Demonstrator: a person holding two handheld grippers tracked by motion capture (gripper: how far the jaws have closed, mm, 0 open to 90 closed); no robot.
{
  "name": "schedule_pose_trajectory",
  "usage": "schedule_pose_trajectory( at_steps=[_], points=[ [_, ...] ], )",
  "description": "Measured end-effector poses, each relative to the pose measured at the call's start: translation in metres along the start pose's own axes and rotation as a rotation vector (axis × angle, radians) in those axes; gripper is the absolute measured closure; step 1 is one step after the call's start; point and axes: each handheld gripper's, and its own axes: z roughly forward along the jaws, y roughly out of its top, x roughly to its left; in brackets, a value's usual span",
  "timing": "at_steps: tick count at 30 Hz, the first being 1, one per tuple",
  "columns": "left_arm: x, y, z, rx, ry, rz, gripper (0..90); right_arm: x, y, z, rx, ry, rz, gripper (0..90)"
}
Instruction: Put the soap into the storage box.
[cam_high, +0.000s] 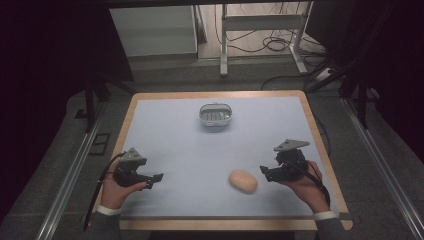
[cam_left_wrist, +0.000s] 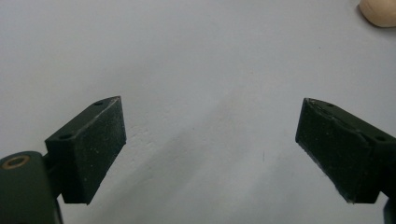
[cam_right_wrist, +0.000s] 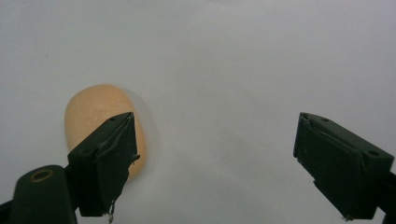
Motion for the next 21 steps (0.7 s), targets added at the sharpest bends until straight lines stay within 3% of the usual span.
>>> schedule_pose_trajectory(
  at_steps=[21],
  points=[
    [0.000,0.000,0.003,0.014,-0.001,0.004,8.8,0.027,0.013,0.021,0.097,0.086,-0.095,17.4]
  ],
)
